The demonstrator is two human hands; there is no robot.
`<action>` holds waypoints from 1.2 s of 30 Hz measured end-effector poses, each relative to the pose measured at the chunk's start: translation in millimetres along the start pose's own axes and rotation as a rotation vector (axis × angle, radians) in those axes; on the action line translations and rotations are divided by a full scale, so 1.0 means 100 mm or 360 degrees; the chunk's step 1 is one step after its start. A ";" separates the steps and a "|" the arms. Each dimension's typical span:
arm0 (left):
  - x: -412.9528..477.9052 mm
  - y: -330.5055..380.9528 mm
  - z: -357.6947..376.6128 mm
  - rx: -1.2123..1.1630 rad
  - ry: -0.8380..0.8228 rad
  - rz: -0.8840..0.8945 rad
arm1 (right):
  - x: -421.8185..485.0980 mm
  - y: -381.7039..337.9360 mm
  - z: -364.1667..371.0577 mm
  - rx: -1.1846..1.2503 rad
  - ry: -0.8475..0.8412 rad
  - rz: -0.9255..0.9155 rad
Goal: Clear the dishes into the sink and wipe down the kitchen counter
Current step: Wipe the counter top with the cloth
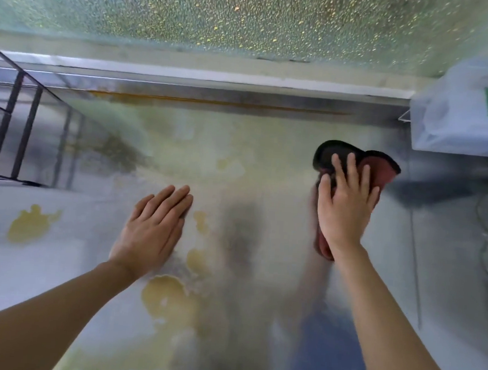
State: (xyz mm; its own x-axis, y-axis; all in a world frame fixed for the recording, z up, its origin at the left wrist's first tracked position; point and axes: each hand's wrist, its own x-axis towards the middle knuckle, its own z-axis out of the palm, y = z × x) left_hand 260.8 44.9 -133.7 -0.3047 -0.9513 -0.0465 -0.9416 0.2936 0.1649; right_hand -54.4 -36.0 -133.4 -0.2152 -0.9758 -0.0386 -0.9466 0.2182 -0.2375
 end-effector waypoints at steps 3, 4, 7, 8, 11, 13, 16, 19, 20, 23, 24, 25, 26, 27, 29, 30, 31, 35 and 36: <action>0.00 0.01 0.00 0.0000 0.0003 0.0007 | -0.08 -0.38 0.09 0.0092 0.0011 0.0031; 0.00 0.01 0.00 0.0006 -0.0001 0.0003 | -0.18 -0.51 0.13 0.0083 -0.0027 -0.0183; 0.00 0.02 -0.01 0.0017 -0.0006 -0.0001 | -0.33 -0.55 0.18 -0.0016 -0.0212 -0.0791; 0.00 0.02 -0.01 0.0021 -0.0005 -0.0001 | -0.24 -0.45 0.17 -0.0034 -0.0219 -0.0837; -0.01 0.02 -0.01 0.0048 0.0000 0.0009 | 0.17 -0.16 0.09 -0.0022 -0.0028 -0.0419; -0.01 0.01 -0.01 0.0052 0.0004 0.0000 | 0.39 -0.13 0.04 0.0065 -0.0002 -0.0007; -0.01 0.01 -0.01 0.0069 -0.0011 -0.0013 | 0.30 -0.48 0.09 0.0111 -0.0070 -0.0005; 0.00 0.01 -0.01 0.0078 -0.0036 -0.0005 | 0.12 -0.58 0.13 -0.0035 -0.0234 -0.0671; 0.00 0.01 -0.01 0.0077 -0.0040 -0.0007 | 0.16 -0.51 0.11 -0.0081 -0.0266 -0.0764; -0.01 0.00 -0.01 0.0074 -0.0046 -0.0019 | 0.40 -0.24 0.05 -0.0063 -0.0103 -0.0340; -0.01 0.00 0.00 0.0079 -0.0045 -0.0021 | 0.48 -0.21 0.04 -0.0010 -0.0057 -0.0102; 0.00 0.00 0.00 0.0083 -0.0044 -0.0020 | 0.52 -0.25 0.03 0.0047 -0.0058 0.0085; 0.00 0.00 0.00 0.0083 -0.0045 -0.0020 | 0.52 -0.34 0.05 0.0080 -0.0081 0.0167; 0.00 0.00 0.00 0.0079 -0.0046 -0.0020 | 0.48 -0.46 0.06 0.0078 -0.0105 0.0120; 0.00 -0.01 0.00 0.0073 -0.0044 -0.0019 | 0.30 -0.69 0.12 0.0017 -0.0173 -0.0282; 0.00 -0.01 0.00 0.0074 -0.0044 -0.0018 | 0.21 -0.74 0.14 -0.0032 -0.0231 -0.0536; 0.00 0.00 0.00 0.0077 -0.0041 -0.0016 | 0.16 -0.74 0.16 -0.0084 -0.0293 -0.0725; 0.00 -0.01 0.00 0.0080 -0.0041 -0.0009 | 0.49 -0.57 0.13 -0.0046 -0.0118 -0.0469; 0.00 -0.02 0.01 0.0079 -0.0041 -0.0009 | 0.58 -0.57 0.13 0.0001 -0.0070 -0.0288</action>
State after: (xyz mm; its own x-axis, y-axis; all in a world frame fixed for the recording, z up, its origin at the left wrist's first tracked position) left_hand 262.3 44.6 -134.5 -0.3024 -0.9504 -0.0730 -0.9491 0.2931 0.1153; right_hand -9.4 -105.2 -135.0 -0.0307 -0.9988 -0.0375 -0.9687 0.0390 -0.2453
